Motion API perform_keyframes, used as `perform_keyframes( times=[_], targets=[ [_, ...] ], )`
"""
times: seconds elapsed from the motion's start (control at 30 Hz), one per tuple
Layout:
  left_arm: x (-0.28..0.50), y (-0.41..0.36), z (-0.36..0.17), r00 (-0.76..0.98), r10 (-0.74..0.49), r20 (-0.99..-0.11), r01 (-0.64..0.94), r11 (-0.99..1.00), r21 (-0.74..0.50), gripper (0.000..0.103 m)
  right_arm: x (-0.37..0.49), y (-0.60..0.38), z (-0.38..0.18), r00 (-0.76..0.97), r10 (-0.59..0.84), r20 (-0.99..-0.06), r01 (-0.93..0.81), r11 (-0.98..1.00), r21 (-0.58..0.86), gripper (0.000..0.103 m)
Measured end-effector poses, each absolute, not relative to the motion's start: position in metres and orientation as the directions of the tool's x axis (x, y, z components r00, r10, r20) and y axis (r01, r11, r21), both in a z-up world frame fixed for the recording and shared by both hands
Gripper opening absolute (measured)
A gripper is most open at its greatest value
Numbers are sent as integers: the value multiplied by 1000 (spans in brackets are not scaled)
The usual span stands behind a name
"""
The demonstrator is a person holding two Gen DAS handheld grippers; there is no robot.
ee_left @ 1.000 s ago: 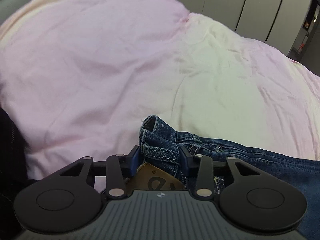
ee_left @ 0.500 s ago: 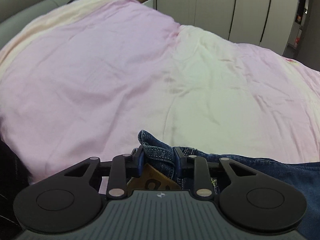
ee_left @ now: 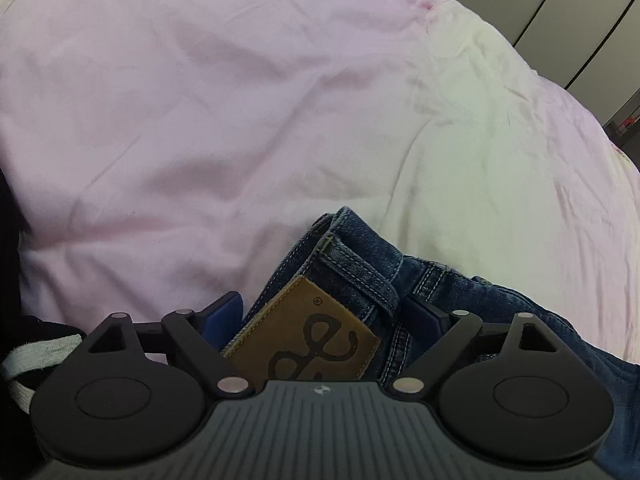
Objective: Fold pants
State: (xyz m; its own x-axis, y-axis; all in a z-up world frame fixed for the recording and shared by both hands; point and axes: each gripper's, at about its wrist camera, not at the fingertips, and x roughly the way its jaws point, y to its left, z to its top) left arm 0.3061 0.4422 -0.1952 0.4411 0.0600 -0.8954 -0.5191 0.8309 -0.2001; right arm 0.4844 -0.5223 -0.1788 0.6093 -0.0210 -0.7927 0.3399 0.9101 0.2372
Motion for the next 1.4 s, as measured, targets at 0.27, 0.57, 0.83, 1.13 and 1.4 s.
perform_keyframes(
  times=[0.27, 0.57, 0.83, 1.13, 1.4],
  targets=[
    [321, 436, -207, 356, 67, -932, -538, 830, -146, 97, 493, -589, -206, 631, -47, -774, 519, 767, 377, 62],
    [328, 418, -206, 293, 149, -944, -562, 826, -44, 87, 513, -607, -261, 651, 12, -759, 557, 673, 487, 40],
    [335, 401, -203, 270, 229, -935, -541, 839, 49, 79, 501, -584, -180, 712, -131, -690, 468, 821, 328, 16],
    [334, 391, -206, 284, 247, -927, -522, 850, 67, 76, 433, -639, -219, 588, -234, -774, 625, 739, 252, 9],
    [333, 385, -201, 286, 311, -906, -501, 855, 135, 85, 405, -682, -247, 512, -233, -826, 733, 621, 279, 3]
  ],
)
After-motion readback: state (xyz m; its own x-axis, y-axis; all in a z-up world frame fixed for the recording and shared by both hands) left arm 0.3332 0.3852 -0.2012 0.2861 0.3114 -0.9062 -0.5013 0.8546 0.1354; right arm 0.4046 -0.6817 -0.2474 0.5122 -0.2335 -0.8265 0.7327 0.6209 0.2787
